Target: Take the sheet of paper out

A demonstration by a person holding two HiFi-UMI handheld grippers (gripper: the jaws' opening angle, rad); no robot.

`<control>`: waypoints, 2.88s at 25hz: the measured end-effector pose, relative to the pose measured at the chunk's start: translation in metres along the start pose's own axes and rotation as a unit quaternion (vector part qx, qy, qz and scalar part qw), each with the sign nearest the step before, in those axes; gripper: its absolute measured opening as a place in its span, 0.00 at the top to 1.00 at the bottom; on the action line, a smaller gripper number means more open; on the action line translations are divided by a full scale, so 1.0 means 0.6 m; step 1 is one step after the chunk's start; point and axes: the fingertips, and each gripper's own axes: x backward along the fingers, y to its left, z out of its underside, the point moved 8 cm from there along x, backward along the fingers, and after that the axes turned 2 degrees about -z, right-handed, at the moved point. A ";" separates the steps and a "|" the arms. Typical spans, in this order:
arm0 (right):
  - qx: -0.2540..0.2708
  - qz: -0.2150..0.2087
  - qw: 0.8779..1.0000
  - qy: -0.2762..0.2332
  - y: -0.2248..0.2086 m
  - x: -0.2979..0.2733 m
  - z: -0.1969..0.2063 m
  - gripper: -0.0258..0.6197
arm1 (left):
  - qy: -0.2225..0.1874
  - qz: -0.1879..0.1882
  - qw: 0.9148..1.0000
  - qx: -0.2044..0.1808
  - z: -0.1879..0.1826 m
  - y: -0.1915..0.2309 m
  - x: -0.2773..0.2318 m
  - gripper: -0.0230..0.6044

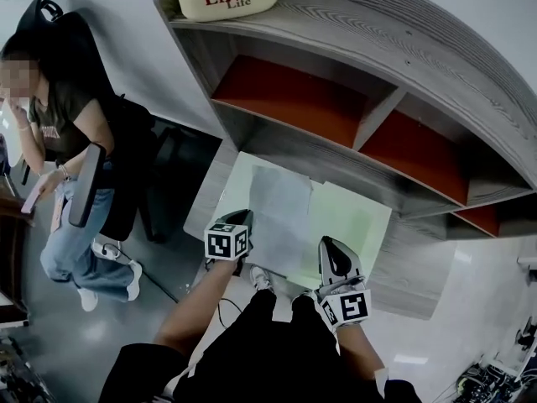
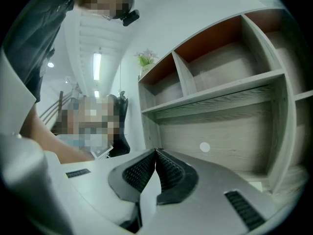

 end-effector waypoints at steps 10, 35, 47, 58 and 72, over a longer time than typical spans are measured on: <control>0.030 -0.003 0.999 -0.019 0.033 -0.037 -0.029 0.92 | -0.113 -0.039 0.993 -0.025 -0.056 -0.023 0.085 0.95; 0.105 -0.014 0.990 -0.088 0.048 -0.008 -0.150 0.92 | -0.292 -0.046 0.951 -0.088 -0.094 -0.123 0.293 0.95; 0.126 -0.022 0.984 -0.122 0.064 0.010 -0.209 0.93 | -0.359 -0.026 0.930 -0.069 -0.115 -0.140 0.385 0.95; 0.124 -0.033 0.981 -0.148 0.091 -0.004 -0.245 0.93 | -0.425 -0.013 0.903 -0.071 -0.145 -0.153 0.432 0.95; 0.115 -0.022 0.983 -0.144 0.087 0.004 -0.242 0.93 | -0.414 -0.009 0.907 -0.076 -0.147 -0.170 0.415 0.95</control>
